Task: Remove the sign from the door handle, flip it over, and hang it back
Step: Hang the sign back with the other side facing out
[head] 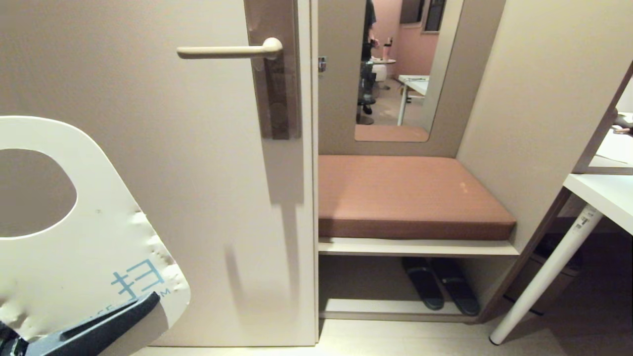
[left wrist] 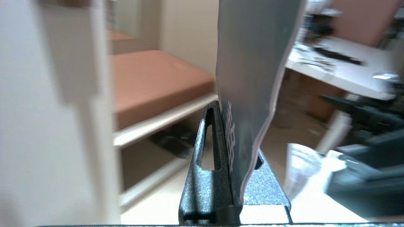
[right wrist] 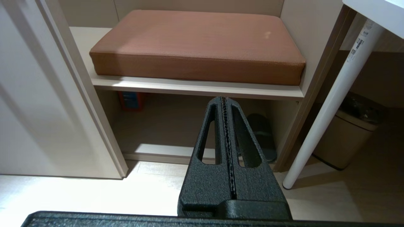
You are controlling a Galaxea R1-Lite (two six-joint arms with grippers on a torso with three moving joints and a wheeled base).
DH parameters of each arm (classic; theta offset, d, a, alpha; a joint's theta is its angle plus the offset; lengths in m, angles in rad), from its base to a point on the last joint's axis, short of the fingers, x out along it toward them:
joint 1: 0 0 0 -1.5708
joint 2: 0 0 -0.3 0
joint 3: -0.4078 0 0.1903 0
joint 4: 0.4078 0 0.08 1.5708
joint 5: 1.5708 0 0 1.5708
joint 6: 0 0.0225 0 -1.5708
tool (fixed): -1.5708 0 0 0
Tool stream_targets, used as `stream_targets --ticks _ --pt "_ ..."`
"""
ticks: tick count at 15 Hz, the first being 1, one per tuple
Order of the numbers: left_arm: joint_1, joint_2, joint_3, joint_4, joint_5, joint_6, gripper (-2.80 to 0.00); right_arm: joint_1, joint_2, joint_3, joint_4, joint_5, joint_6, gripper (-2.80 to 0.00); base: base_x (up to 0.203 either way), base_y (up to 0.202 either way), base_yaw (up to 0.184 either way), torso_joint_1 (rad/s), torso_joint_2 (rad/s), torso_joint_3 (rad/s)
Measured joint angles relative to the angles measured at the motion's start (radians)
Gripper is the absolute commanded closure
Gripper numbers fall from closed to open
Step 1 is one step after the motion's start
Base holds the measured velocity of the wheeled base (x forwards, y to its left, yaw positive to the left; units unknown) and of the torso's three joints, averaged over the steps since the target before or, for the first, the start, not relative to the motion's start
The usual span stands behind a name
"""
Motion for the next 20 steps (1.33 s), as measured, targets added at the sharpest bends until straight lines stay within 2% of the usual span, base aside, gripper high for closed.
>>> stream_targets --ticks 5,7,13,16,20 --pt "0.195 0.006 -0.017 0.054 0.001 0.088 0.0 0.0 -0.002 0.0 0.0 0.0 0.0 0.0 0.0 0.0 0.0 0.0 0.0 0.0" --pt "0.249 0.009 -0.026 0.07 0.002 0.099 0.0 0.0 -0.002 0.0 0.0 0.001 0.0 0.0 0.0 0.0 0.0 0.0 0.0 0.0" --pt "0.284 0.039 -0.088 0.081 0.002 0.098 0.0 0.0 -0.002 0.0 0.0 0.0 0.0 0.0 0.0 0.0 0.0 0.0 0.0 0.0" --pt "0.35 0.119 -0.173 0.089 0.001 0.101 0.0 0.0 -0.002 0.0 0.0 0.001 0.0 0.0 0.0 0.0 0.0 0.0 0.0 0.0" --pt "0.403 0.246 -0.292 0.091 0.007 0.122 0.0 0.0 -0.002 0.0 0.0 0.0 -0.001 0.0 0.0 0.0 0.0 0.0 0.0 0.0"
